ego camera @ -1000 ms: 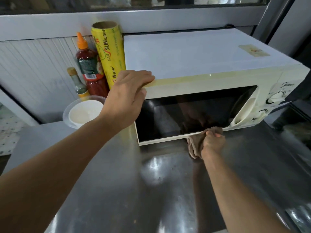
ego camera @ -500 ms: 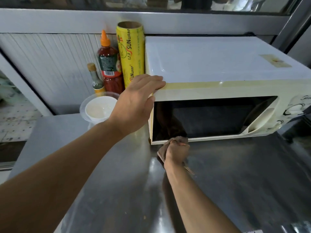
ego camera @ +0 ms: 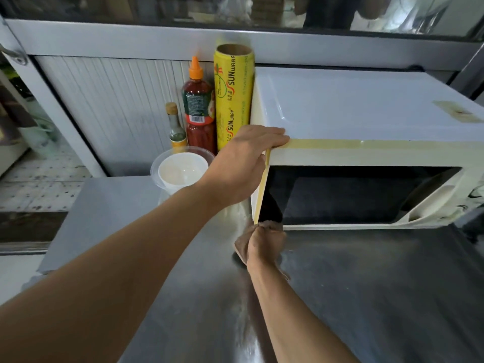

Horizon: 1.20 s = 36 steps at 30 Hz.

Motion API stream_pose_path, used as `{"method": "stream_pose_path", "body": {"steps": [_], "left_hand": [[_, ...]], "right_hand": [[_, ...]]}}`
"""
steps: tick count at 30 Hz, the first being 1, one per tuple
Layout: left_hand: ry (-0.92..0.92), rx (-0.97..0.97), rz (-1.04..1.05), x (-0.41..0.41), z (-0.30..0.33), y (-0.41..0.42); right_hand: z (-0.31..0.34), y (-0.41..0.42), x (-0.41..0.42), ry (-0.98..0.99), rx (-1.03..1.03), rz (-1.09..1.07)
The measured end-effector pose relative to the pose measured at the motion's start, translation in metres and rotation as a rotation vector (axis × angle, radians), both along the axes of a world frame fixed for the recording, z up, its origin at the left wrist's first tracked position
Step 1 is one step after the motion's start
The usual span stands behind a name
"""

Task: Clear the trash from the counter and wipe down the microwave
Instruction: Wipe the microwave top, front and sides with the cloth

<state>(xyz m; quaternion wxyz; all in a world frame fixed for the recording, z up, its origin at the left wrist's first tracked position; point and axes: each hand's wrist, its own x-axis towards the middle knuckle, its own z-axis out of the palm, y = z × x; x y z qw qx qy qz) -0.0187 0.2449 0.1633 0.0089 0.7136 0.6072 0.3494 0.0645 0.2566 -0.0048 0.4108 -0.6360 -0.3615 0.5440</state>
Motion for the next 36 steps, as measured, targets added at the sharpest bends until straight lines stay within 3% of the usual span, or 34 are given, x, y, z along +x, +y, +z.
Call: {"method": "stream_pose_path", "body": {"steps": [3, 7, 9, 15, 20, 24, 29, 36], "left_hand": [[-0.008, -0.025, -0.002, -0.001, 0.0, -0.002], [-0.025, -0.107, -0.023, -0.001, 0.006, -0.007], [-0.019, -0.148, -0.034, -0.002, 0.011, -0.011], [0.033, -0.233, -0.052, -0.008, 0.019, -0.02], [-0.013, -0.255, -0.048, -0.01, 0.023, -0.019], [-0.032, -0.237, -0.049, -0.011, 0.02, -0.016], [-0.061, -0.169, -0.036, -0.011, 0.013, -0.016], [-0.101, -0.12, 0.035, 0.001, 0.001, -0.018]], "right_hand": [[0.003, -0.003, 0.008, -0.086, 0.026, 0.086], [0.025, -0.014, 0.013, -0.03, 0.167, 0.014], [0.044, -0.018, 0.026, -0.051, 0.283, 0.025], [0.094, -0.014, 0.068, -0.384, 0.722, 0.097], [0.129, -0.012, 0.078, -0.509, 1.04, 0.169], [0.12, 0.003, 0.076, -0.736, 1.293, 0.382], [0.091, 0.033, 0.072, -0.99, 1.62, 0.43], [0.079, 0.052, 0.079, -1.194, 1.787, 0.469]]}}
